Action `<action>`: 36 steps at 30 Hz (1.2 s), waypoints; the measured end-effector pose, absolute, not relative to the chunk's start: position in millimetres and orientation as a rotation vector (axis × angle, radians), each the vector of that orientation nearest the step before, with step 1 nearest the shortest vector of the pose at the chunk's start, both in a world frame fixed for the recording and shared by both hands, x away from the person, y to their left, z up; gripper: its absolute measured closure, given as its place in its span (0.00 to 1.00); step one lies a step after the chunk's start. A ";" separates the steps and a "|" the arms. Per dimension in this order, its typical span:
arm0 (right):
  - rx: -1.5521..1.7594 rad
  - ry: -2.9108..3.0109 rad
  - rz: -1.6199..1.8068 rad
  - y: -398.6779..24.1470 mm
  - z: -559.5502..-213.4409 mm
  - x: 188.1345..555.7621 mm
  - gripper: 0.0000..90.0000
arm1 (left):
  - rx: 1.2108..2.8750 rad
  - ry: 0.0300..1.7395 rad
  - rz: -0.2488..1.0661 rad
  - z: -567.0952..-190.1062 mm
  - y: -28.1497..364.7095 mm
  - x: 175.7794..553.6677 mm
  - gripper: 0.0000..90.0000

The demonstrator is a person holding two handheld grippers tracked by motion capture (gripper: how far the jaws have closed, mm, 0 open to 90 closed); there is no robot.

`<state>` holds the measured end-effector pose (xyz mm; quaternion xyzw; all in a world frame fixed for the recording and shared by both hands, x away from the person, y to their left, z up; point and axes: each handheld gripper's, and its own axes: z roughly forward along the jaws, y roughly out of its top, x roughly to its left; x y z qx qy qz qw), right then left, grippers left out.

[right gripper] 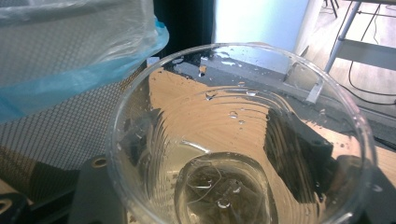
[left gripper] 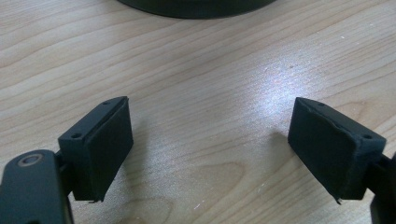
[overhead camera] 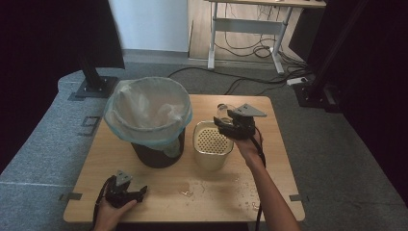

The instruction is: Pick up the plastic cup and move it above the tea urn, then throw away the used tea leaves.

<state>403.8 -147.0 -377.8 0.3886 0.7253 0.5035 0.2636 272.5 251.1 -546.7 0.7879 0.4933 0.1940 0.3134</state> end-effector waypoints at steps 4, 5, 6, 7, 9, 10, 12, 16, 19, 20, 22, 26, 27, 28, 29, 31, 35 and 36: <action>1.055 1.962 1.337 -146.4 -377.2 408.5 0.42 | 2.078 1.298 0.509 -546.7 251.0 272.3 0.15; 1.052 1.964 1.329 -146.1 -377.2 408.8 0.42 | 2.078 1.298 0.508 -546.8 251.0 272.3 0.15; 1.045 1.966 1.318 -145.8 -377.1 408.9 0.42 | 2.078 1.298 0.508 -546.8 251.0 272.3 0.15; 1.036 1.967 1.309 -145.7 -377.0 409.1 0.42 | 2.077 1.298 0.508 -546.8 251.0 272.3 0.15; 1.025 1.967 1.290 -145.4 -376.5 409.2 0.42 | 2.078 1.298 0.508 -546.8 251.0 272.3 0.15; 1.020 1.967 1.279 -145.3 -376.0 409.2 0.42 | 2.078 1.298 0.508 -546.8 251.0 272.3 0.15; 1.002 1.964 1.252 -144.8 -375.1 409.6 0.42 | 2.078 1.297 0.508 -546.8 251.0 272.3 0.15; 0.944 1.972 1.181 -142.1 -370.5 408.6 0.42 | 2.077 1.298 0.507 -546.8 250.8 272.2 0.15; 0.878 1.974 1.129 -138.7 -365.9 407.2 0.42 | 2.076 1.297 0.507 -546.9 250.7 272.2 0.15; 0.878 1.974 1.129 -138.7 -365.9 407.2 0.42 | 2.076 1.297 0.507 -546.9 250.7 272.2 0.15; 0.795 1.988 1.056 -133.4 -363.4 406.5 0.42 | 2.076 1.297 0.507 -546.9 250.7 272.2 0.15; 0.728 2.001 0.986 -128.8 -363.5 406.6 0.42 | 2.077 1.295 0.506 -546.9 250.7 272.2 0.15; 0.703 2.001 0.963 -127.1 -363.8 406.7 0.42 | 2.076 1.295 0.507 -546.9 250.6 272.2 0.15; 0.664 2.002 0.925 -125.0 -364.4 406.7 0.42 | 2.077 1.295 0.507 -546.9 250.6 272.1 0.15; 0.635 2.000 0.891 -123.4 -365.1 406.7 0.42 | 2.077 1.294 0.507 -546.9 250.6 272.1 0.15; 0.581 1.985 0.825 -120.6 -366.9 407.0 0.42 | 2.078 1.293 0.505 -546.8 250.5 272.1 0.15; 0.491 1.960 0.707 -116.6 -370.4 407.3 0.42 | 2.079 1.292 0.505 -546.8 250.5 272.1 0.15; 0.475 1.957 0.681 -115.6 -371.2 407.2 0.42 | 2.079 1.292 0.504 -546.8 250.5 272.1 0.15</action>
